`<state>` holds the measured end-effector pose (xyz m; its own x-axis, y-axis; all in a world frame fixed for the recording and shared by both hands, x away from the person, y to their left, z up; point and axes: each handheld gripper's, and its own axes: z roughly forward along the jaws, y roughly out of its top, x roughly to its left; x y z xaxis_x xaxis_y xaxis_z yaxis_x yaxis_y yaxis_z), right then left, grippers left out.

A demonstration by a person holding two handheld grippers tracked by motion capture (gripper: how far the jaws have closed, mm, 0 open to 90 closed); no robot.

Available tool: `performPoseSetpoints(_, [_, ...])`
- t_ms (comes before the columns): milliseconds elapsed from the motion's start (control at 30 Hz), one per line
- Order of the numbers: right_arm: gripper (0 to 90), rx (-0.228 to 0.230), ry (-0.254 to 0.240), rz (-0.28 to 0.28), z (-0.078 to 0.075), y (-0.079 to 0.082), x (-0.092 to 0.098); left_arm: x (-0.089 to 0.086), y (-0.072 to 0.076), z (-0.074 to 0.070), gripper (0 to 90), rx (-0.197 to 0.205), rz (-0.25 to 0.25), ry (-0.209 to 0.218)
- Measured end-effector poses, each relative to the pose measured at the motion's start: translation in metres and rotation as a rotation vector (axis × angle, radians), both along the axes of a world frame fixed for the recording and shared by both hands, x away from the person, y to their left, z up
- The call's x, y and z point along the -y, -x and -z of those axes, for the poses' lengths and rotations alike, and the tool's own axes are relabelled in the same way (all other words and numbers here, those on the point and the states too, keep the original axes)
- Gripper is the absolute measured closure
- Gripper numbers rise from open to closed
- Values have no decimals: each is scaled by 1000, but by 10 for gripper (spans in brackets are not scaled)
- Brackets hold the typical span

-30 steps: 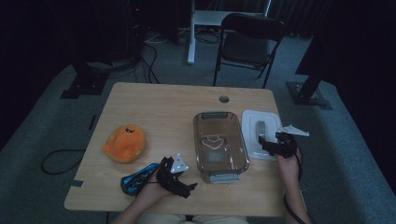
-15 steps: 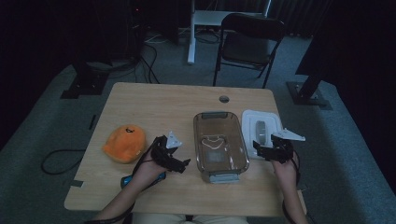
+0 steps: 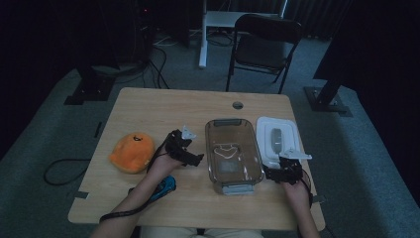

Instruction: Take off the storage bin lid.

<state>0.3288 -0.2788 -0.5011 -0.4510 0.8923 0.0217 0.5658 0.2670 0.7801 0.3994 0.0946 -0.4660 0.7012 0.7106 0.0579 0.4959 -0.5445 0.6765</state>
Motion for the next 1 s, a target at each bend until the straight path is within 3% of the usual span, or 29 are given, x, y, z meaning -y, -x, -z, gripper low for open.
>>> performPoseSetpoints(267, [139,-29,-6,-57,4,5,-13,8,-18,3,12,-18,-11,-9])
performPoseSetpoints(400, [150,-32,3,-74,5,6,-22,11,-23,5,12,-8,-15,-3])
performPoseSetpoints(467, [151,-41,6,-87,4,6,-24,12,-27,5,12,-6,-21,-20])
performPoseSetpoints(700, [152,-71,-13,-150,5,8,-36,8,-37,4,12,-6,-23,-50])
performPoseSetpoints(1000, [153,-73,-2,-192,6,10,-56,0,-49,2,13,-5,-34,-47])
